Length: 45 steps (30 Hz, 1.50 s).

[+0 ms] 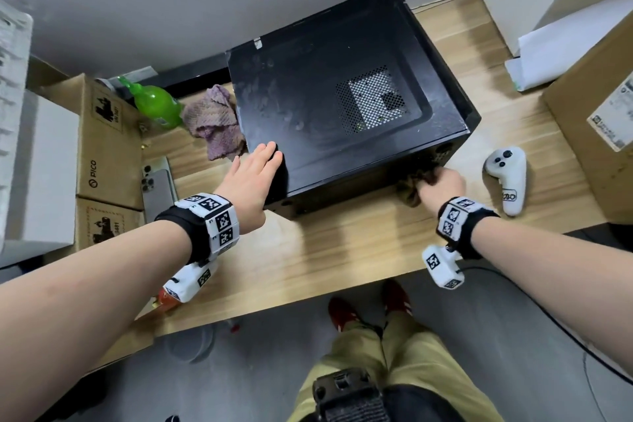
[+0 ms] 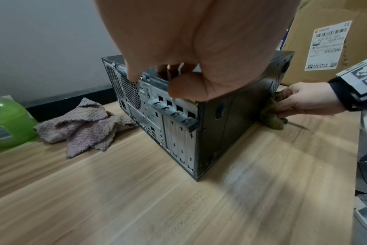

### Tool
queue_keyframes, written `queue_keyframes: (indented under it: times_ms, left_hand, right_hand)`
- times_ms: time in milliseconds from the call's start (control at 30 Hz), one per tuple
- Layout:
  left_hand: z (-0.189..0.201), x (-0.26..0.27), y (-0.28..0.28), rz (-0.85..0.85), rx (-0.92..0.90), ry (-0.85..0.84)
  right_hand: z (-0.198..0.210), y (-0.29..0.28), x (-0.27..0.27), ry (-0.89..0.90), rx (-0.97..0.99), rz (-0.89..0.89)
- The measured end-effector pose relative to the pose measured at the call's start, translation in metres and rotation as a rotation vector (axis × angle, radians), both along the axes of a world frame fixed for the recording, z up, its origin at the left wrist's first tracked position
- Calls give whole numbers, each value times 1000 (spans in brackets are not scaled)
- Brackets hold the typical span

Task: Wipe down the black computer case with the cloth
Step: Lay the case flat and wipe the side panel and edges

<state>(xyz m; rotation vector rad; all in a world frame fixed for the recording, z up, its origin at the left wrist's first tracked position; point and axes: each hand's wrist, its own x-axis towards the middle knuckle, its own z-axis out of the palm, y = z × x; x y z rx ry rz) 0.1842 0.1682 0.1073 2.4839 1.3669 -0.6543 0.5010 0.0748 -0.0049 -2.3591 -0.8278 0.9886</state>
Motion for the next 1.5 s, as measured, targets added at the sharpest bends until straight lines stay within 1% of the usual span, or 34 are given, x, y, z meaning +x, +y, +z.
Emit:
queue_keyframes:
  times_ms: [67,167,200,300,400,467,533,633,700,800,900,967,1000,1067,1200,1267,1367,1500]
  left_hand:
    - [0,3,-1,14,3,0]
    - [-1,8,-3,27,5,9]
    - [-2,9,-2,26,7,17]
    - [-1,11,-1,-10,33,75]
    - [6,20,1,-72,70,186]
    - [12,33,5,-129,131,215]
    - [18,46,11,-108,152,161]
    - [16,69,13,-98,104,82]
    - [10,81,10,-97,43,71]
    - [7,86,10,-83,5,95]
    - [10,84,13,-71,-30,129]
    - [12,85,16,-65,-38,135]
    - [12,85,18,-64,-44,142]
    - [13,84,20,-59,-63,152]
    - [14,83,19,-35,-89,139]
    - [14,83,17,-30,-89,119]
    - [14,84,16,-25,-85,101]
    - [17,86,13,-14,-98,116]
  right_hand:
    - [2,-1,7,-1,10,-17]
    - [1,0,-6,38,19,-49]
    - [-1,0,-15,59,16,-27]
    - [-5,1,-47,98,-19,121]
    - [-4,5,-63,115,-18,153]
    - [3,6,-47,100,-9,132]
    - [11,5,-17,71,1,57]
    - [22,1,30,19,27,-30]
    - [27,-1,45,9,54,-46]
    - [33,0,34,-1,75,-42]
    - [35,3,0,69,97,44]
    - [38,5,-17,94,71,65]
    - [40,6,-17,97,62,49]
    - [43,6,-1,81,63,2]
    - [49,1,59,-47,64,-111]
    - [51,6,72,-68,84,-87]
    - [51,8,67,-50,46,-89]
    - [46,3,18,72,68,-25]
